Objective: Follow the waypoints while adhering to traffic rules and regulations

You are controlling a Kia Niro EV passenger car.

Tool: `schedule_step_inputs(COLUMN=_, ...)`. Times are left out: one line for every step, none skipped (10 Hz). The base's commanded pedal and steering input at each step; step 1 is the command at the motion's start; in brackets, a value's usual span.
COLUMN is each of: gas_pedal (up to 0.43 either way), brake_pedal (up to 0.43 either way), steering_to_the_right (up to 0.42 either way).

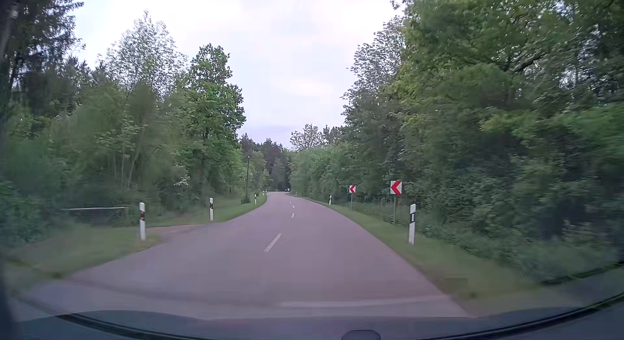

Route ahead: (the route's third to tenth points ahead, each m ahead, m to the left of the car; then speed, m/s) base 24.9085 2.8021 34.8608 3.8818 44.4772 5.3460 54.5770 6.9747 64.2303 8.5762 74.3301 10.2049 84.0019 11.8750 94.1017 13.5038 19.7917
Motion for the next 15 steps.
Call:
schedule_step_inputs(gas_pedal=0.24, brake_pedal=0.0, steering_to_the_right=-0.019)
schedule_step_inputs(gas_pedal=0.24, brake_pedal=0.0, steering_to_the_right=-0.021)
schedule_step_inputs(gas_pedal=0.24, brake_pedal=0.0, steering_to_the_right=-0.023)
schedule_step_inputs(gas_pedal=0.24, brake_pedal=0.0, steering_to_the_right=-0.021)
schedule_step_inputs(gas_pedal=0.24, brake_pedal=0.0, steering_to_the_right=-0.021)
schedule_step_inputs(gas_pedal=0.24, brake_pedal=0.0, steering_to_the_right=-0.018)
schedule_step_inputs(gas_pedal=0.24, brake_pedal=0.0, steering_to_the_right=-0.018)
schedule_step_inputs(gas_pedal=0.24, brake_pedal=0.0, steering_to_the_right=-0.017)
schedule_step_inputs(gas_pedal=0.24, brake_pedal=0.0, steering_to_the_right=-0.017)
schedule_step_inputs(gas_pedal=0.24, brake_pedal=0.0, steering_to_the_right=-0.017)
schedule_step_inputs(gas_pedal=0.24, brake_pedal=0.0, steering_to_the_right=-0.017)
schedule_step_inputs(gas_pedal=0.24, brake_pedal=0.0, steering_to_the_right=-0.016)
schedule_step_inputs(gas_pedal=0.24, brake_pedal=0.0, steering_to_the_right=-0.016)
schedule_step_inputs(gas_pedal=0.24, brake_pedal=0.0, steering_to_the_right=-0.015)
schedule_step_inputs(gas_pedal=0.24, brake_pedal=0.0, steering_to_the_right=-0.016)
